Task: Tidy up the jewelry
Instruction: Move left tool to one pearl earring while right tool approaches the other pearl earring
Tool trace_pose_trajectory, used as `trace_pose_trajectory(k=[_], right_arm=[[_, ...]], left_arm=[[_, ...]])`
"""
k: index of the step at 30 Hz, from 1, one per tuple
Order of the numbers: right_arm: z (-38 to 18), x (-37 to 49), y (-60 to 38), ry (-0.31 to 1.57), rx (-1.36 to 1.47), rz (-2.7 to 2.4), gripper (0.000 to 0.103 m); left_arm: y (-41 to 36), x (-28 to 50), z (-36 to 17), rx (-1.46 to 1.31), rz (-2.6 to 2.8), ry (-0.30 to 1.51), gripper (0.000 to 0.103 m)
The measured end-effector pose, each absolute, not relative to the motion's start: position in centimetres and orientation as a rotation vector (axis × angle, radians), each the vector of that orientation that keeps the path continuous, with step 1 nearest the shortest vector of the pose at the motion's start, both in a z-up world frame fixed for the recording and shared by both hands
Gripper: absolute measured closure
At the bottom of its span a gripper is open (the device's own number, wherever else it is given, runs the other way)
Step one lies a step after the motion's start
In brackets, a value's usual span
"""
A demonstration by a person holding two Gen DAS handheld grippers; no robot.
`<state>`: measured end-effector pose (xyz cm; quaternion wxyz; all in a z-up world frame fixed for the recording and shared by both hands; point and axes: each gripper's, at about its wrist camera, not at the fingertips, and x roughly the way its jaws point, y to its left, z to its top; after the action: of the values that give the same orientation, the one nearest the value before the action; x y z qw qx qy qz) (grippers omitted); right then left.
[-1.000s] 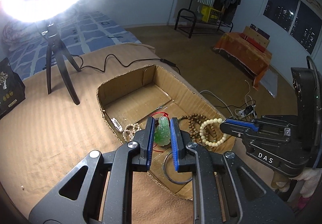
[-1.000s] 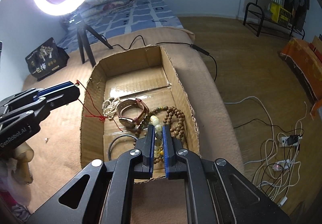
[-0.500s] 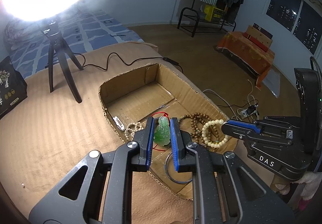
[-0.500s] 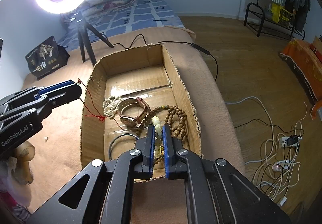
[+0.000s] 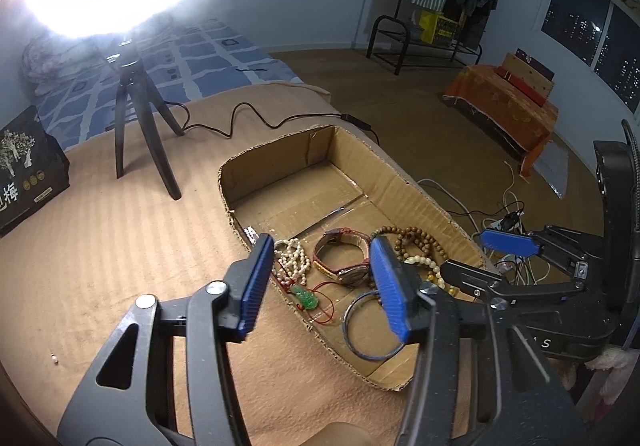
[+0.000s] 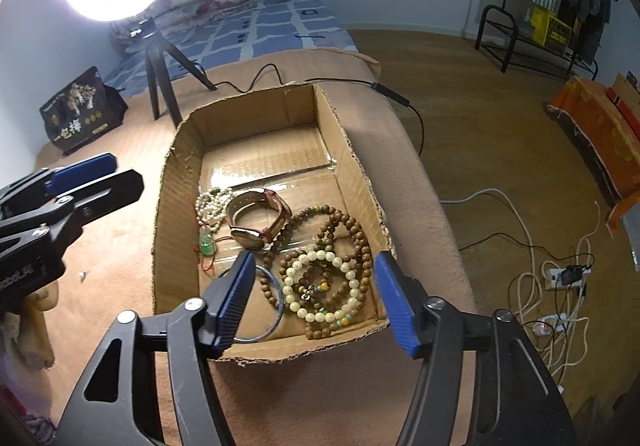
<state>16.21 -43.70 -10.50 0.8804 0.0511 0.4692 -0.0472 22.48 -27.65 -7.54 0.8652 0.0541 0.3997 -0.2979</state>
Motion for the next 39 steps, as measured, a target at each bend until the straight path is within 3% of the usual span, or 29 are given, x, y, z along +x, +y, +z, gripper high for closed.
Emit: trace_pose_trajectory(k=[23, 39], right_arm=[[-7.8, 15.7, -39.7, 0.92, 0.049, -0.127, 0.036], [-6.8, 15.1, -32.7, 0.863, -0.04, -0.02, 0.035]], left_arm=[[-23.0, 20.7, -4.5, 0.12, -0.589, 0.787, 0.047], [-13.1, 20.4, -3.4, 0.125, -0.51, 0.774, 0.046]])
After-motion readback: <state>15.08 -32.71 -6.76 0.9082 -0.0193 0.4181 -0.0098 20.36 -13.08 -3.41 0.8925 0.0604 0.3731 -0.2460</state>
